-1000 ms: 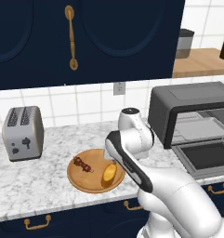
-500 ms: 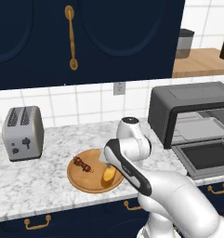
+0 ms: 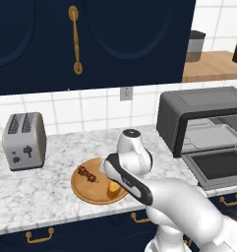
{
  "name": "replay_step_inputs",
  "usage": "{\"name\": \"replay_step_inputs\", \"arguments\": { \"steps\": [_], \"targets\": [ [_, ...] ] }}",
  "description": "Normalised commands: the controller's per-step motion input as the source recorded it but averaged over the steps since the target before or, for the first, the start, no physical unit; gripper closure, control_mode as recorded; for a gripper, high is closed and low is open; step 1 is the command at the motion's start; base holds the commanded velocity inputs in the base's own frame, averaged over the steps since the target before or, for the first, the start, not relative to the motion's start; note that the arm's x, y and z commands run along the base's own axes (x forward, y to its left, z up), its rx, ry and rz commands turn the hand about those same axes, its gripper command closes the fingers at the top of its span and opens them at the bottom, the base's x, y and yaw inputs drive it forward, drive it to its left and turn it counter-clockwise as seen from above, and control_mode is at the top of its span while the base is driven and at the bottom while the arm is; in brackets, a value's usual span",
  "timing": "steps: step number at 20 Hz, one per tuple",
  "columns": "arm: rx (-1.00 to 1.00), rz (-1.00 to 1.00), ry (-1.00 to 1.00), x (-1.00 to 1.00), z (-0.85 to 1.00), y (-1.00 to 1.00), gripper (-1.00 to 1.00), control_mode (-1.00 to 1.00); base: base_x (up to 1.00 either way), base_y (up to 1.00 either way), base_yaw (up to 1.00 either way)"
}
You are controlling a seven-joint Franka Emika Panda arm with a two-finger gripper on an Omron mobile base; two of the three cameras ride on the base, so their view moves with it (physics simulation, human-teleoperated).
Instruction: Pick up the kebab skewer and baguette bread, and place them inside the toaster oven. Close the toaster oven door and start by setting the timer.
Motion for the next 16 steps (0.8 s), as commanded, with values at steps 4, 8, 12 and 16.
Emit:
{"name": "replay_step_inputs", "arguments": {
  "steps": [4,8,12,16],
  "targets": [
    [0.00,0.00,0.01,0.14,-0.12,0.00,-1.00,-1.00,0.00,0.00,0.00],
    [0.00,0.00,0.02,0.11,-0.26,0.00,-1.00,-1.00,0.00,0.00,0.00],
    [0.00,0.00,0.02,0.01,-0.23,0.00,-1.00,-1.00,0.00,0.00,0.00],
    [0.00,0.00,0.03,0.00,-0.19,0.03,-1.00,-1.00,0.00,0.00,0.00]
  ]
}}
